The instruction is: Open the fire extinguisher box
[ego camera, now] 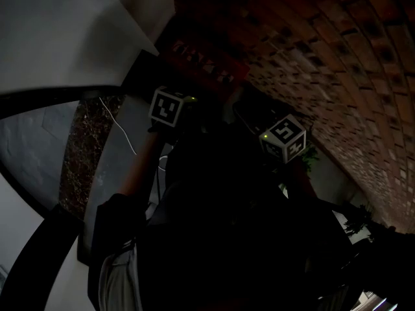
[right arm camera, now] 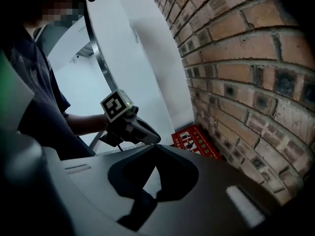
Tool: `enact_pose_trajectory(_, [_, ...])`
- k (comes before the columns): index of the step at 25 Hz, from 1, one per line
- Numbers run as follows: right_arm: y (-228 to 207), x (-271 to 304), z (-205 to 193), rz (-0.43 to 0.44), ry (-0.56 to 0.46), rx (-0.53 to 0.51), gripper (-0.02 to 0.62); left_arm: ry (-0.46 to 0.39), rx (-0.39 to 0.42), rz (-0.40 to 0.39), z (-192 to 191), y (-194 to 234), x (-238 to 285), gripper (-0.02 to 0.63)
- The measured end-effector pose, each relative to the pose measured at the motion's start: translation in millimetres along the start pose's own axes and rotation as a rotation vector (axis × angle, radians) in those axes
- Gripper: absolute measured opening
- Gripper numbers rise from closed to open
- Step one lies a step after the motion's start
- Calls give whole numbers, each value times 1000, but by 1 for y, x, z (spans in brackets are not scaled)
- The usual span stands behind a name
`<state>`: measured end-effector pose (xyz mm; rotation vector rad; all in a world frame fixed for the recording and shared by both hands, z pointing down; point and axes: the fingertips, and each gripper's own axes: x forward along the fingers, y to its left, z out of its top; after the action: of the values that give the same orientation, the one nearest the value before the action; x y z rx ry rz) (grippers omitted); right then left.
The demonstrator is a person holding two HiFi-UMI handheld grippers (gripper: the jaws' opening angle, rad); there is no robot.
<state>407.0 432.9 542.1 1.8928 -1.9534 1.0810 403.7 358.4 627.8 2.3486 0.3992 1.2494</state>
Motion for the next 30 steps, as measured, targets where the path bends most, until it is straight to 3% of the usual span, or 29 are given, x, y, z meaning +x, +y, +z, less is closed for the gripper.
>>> enact_pose_trajectory(2, [-1,1,-5,-14,9,4,2,3,-59,-6,0,9,11,-6])
enact_pose_trajectory(8, [-13,5,-8,2,16,7,2,-67,-373,-30,5,38,49,0])
enact_pose_trajectory(11, [-25,1,-10,16,14,24,2,-66,-503,-86,-3,33,75,250])
enact_pose_trajectory(15, [-42,-4,-15,29,3,61,2,1,-562,-77,-22,37,107,315])
enact_pose_trajectory(18, [-53,-8,-23,26,22,74,2,79,-594,-30,-47,50,131,327])
enact_pose_trajectory(20, [-57,-12,-26,24,37,79,2,113,-678,-11,-67,59,141,327])
enact_pose_trajectory(22, [-60,-16,-27,20,49,74,2,110,-753,-4,-78,67,148,327])
enact_pose_trajectory(30, [-67,-29,-26,7,79,41,2,67,-873,-21,-90,77,173,325])
